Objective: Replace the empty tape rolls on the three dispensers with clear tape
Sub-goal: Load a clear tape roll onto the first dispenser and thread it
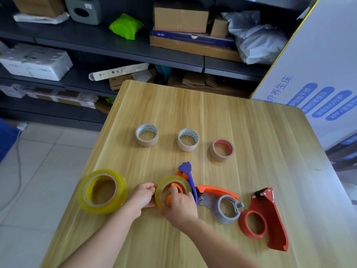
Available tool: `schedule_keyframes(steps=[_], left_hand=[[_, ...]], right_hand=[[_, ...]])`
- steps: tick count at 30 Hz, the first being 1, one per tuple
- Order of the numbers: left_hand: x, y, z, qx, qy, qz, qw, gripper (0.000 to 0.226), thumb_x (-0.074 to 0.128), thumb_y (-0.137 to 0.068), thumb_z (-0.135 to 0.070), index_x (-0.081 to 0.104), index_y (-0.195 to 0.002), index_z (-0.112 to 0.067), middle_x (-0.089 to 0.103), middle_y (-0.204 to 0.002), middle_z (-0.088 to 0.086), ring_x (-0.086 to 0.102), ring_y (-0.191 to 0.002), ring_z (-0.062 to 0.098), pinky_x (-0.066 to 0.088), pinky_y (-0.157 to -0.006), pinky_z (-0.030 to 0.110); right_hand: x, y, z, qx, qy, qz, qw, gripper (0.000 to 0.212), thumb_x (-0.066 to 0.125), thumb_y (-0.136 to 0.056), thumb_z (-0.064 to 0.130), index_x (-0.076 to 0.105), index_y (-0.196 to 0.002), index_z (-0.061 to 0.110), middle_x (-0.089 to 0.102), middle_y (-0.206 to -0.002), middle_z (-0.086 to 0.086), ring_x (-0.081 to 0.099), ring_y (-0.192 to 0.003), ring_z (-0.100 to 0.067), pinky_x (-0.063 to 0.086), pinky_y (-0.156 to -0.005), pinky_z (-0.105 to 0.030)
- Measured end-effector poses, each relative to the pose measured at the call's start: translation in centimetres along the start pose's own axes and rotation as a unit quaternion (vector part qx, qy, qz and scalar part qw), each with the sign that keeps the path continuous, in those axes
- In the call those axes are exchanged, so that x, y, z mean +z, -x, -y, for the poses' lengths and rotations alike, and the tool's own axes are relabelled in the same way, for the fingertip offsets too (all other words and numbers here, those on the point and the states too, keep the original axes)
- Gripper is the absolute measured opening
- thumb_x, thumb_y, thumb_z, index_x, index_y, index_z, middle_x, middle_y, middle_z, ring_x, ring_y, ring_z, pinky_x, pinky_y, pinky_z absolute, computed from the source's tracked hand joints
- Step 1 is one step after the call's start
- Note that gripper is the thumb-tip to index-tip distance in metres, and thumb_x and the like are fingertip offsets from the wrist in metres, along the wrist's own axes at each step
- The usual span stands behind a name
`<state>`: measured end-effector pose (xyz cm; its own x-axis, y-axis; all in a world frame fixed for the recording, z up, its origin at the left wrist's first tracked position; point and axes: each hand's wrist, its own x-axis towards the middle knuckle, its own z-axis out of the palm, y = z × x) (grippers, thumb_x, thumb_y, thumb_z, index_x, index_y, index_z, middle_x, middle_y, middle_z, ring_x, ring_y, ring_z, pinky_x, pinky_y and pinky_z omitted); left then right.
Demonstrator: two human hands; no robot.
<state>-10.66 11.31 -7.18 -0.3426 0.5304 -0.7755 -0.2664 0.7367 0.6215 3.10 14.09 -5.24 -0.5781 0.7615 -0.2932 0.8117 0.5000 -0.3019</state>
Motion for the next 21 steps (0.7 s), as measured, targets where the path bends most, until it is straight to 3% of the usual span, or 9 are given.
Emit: schedule_keyframes(steps=[2,5,9,14,16,18,21], left_hand=[[0.1,0.4,0.2,-0.006,0.022,0.018,1.000,0.025,0.047,-0.100,-0.016,0.059,-0.121,-0.008,0.066,-0.098,0.009,0.062,-0.088,0.021,0.052,-0.066,0.030],[0.3,0.9,-0.1,-0.050,0.081,0.060,0.994,0.033,0.055,-0.096,-0.034,0.062,-0.113,-0.007,0.068,-0.092,0.008,0.063,-0.084,0.023,0.051,-0.071,0.034],[0.5,2.1,-1.1,-0.091,0.184,0.170,0.964,0.044,0.047,-0.095,-0.047,0.068,-0.108,-0.010,0.072,-0.108,0.013,0.066,-0.098,0.026,0.052,-0.081,0.039],[0.8,3.9,-2.3,-0.042,0.194,0.178,0.964,0.039,0.060,-0.087,-0.034,0.068,-0.111,-0.004,0.070,-0.112,0.019,0.065,-0.103,0.032,0.053,-0.083,0.041],[0.7,4.7,-2.7,-0.029,0.217,0.186,0.958,0.037,0.064,-0.083,-0.026,0.068,-0.109,-0.001,0.070,-0.109,0.022,0.065,-0.101,0.034,0.052,-0.085,0.044],[0.6,5.6,-3.2,0.008,0.207,0.173,0.963,0.023,0.064,-0.084,-0.013,0.067,-0.103,0.000,0.072,-0.096,0.019,0.067,-0.088,0.031,0.055,-0.076,0.041],[0.6,7.0,-3.6,0.076,0.150,0.140,0.976,0.015,0.067,-0.080,0.002,0.064,-0.092,-0.004,0.072,-0.079,0.010,0.068,-0.075,0.025,0.052,-0.069,0.035]], right_hand=[[-0.1,0.3,-0.4,0.013,-0.049,-0.008,0.999,0.046,0.060,-0.086,0.040,0.042,-0.117,0.011,0.066,-0.092,-0.002,0.048,-0.080,-0.027,0.033,-0.093,-0.033],[-0.8,0.6,-0.7,0.046,-0.205,-0.016,0.978,0.039,0.066,-0.082,0.037,0.040,-0.102,0.017,0.062,-0.085,0.004,0.058,-0.084,-0.024,0.038,-0.085,-0.029],[-2.4,1.1,-0.9,0.081,-0.372,0.034,0.924,0.050,0.074,-0.079,0.029,0.044,-0.119,0.021,0.069,-0.097,0.004,0.064,-0.093,-0.014,0.051,-0.078,-0.028],[-3.5,2.2,-0.6,0.089,-0.438,0.034,0.894,0.057,0.071,-0.067,0.025,0.044,-0.117,0.024,0.067,-0.088,0.001,0.062,-0.077,-0.009,0.055,-0.072,-0.031],[-4.0,2.6,-0.3,0.121,-0.510,0.027,0.851,0.063,0.065,-0.063,0.032,0.047,-0.121,0.017,0.068,-0.093,-0.002,0.062,-0.080,-0.010,0.052,-0.069,-0.027],[-4.9,2.8,0.1,0.153,-0.573,0.033,0.804,0.059,0.063,-0.067,0.045,0.054,-0.118,0.017,0.067,-0.096,0.003,0.061,-0.087,-0.008,0.046,-0.073,-0.022],[-6.3,2.5,0.6,0.156,-0.588,0.038,0.793,0.058,0.056,-0.082,0.065,0.064,-0.115,0.018,0.070,-0.108,-0.003,0.062,-0.099,-0.010,0.047,-0.086,-0.027]])
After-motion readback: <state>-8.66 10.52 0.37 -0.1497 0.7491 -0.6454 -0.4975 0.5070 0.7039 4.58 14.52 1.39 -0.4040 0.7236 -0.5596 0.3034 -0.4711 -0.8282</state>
